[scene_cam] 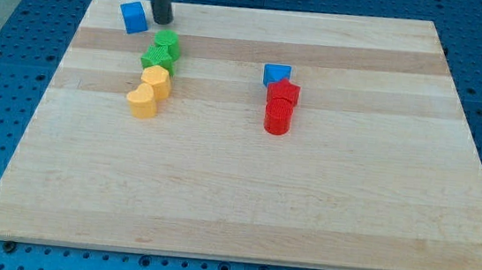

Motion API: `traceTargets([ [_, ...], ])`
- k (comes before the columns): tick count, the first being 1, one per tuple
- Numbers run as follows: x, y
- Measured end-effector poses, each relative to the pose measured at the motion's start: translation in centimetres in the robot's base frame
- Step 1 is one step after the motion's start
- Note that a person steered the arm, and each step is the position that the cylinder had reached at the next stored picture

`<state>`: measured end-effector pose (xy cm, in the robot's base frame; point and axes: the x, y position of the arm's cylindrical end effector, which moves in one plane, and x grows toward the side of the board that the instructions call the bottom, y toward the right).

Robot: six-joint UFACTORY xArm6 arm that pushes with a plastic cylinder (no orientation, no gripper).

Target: Move the blue cube to the line of blocks

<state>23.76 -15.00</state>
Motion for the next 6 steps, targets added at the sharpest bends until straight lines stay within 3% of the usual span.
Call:
traceTargets([
  [3, 6.6, 5.8],
  [6, 8.1, 0.1],
])
